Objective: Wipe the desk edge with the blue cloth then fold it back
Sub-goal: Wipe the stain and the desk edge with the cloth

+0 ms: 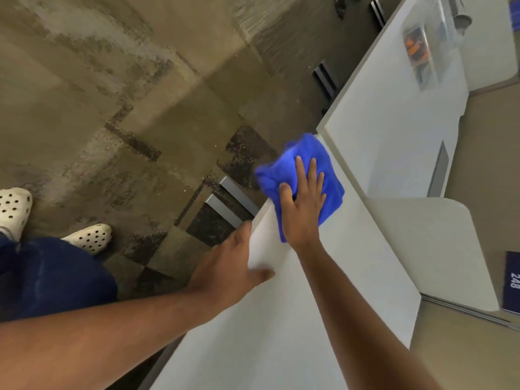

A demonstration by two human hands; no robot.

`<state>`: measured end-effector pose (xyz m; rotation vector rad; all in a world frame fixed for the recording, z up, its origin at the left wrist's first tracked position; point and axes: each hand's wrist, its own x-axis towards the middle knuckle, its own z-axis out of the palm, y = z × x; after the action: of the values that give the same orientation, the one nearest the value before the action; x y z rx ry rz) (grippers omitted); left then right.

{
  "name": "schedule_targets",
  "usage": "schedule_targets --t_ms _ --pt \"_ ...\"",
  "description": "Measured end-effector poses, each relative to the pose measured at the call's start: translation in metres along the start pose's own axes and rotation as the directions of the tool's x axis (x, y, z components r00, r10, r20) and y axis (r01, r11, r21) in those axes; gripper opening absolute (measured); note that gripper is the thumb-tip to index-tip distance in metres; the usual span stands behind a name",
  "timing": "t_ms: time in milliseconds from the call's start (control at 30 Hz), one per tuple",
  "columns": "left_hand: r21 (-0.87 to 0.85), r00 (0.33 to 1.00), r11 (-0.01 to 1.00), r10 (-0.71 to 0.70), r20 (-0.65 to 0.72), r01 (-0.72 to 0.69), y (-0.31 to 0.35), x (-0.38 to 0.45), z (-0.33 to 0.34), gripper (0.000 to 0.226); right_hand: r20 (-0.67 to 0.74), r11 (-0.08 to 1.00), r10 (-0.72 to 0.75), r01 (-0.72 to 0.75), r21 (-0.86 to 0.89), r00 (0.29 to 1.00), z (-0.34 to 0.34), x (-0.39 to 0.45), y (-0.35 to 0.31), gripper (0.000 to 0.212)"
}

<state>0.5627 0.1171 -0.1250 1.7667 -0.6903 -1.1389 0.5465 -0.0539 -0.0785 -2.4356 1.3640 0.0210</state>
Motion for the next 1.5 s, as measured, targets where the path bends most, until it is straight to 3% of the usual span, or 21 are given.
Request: schedule_targets --t_ms 100,200,300,367,467,533,600,700,833,933,1133,1233,1367,1500 --pt "-0.027 1.000 1.000 -0.008 0.007 0.009 0.000 0.000 0.001 0.082 -0.012 0.975 0.203 -0.201 0.095 0.979 -0.002 -0.008 0.003 0.077" --pt "0.000 1.000 1.000 0.002 -0.002 -0.002 -0.002 0.002 0.005 0.085 -0.055 0.949 0.305 -0.308 -0.064 0.951 -0.003 0.032 -0.005 0.085" --pt "0.027 1.000 1.000 0.011 -0.010 -0.011 -0.004 0.002 0.005 0.088 -0.117 0.936 0.316 -0.329 -0.125 0.942 -0.005 0.077 -0.014 0.093" --pt "0.030 1.000 0.999 0.014 0.005 -0.014 -0.004 0.001 0.003 0.089 -0.130 0.951 0.281 -0.295 -0.095 0.951 -0.011 0.101 -0.016 0.078" --pt "0.002 1.000 1.000 -0.014 0.021 0.014 0.000 0.000 0.000 0.085 -0.164 0.969 0.189 -0.211 -0.126 0.968 -0.019 0.120 -0.022 0.039" --pt "0.005 1.000 1.000 -0.004 0.020 0.004 0.002 0.001 -0.002 0.078 -0.152 0.985 0.089 -0.109 -0.132 0.984 -0.021 0.118 -0.017 0.030" --pt "0.004 1.000 1.000 -0.001 0.028 0.001 0.004 0.000 -0.004 0.077 -0.064 0.991 -0.079 0.072 -0.111 0.995 -0.022 0.106 -0.007 0.029" --pt "-0.030 1.000 0.999 -0.013 0.028 0.014 0.005 0.001 -0.005 0.077 0.139 0.959 -0.260 0.273 -0.077 0.955 -0.017 0.067 0.007 0.032" --pt "0.003 1.000 1.000 0.016 -0.004 -0.016 0.006 0.001 -0.003 0.079 0.153 0.937 -0.336 0.346 -0.046 0.929 -0.001 -0.007 0.016 0.040" --pt "0.014 1.000 1.000 0.015 -0.019 -0.015 0.005 0.001 -0.002 0.082 0.135 0.929 -0.336 0.352 -0.118 0.932 -0.001 -0.008 0.016 0.043" --pt "-0.029 1.000 0.999 0.019 0.021 -0.018 0.000 0.002 -0.001 0.078 0.066 0.924 -0.200 0.211 -0.318 0.978 -0.014 0.086 -0.004 0.042" --pt "0.001 0.999 0.999 0.034 0.018 -0.034 -0.001 0.001 0.000 0.083 -0.070 0.969 -0.113 0.094 -0.227 0.991 -0.017 0.111 -0.006 0.037" --pt "0.048 1.000 0.999 0.019 0.022 -0.020 -0.001 0.001 -0.002 0.080 -0.145 0.997 -0.069 0.071 0.005 0.987 -0.020 0.105 0.013 0.037" --pt "0.075 0.999 0.997 0.034 0.012 -0.035 0.001 -0.002 -0.001 0.082 -0.180 0.963 0.270 -0.262 0.068 0.946 -0.035 0.091 0.050 0.062"
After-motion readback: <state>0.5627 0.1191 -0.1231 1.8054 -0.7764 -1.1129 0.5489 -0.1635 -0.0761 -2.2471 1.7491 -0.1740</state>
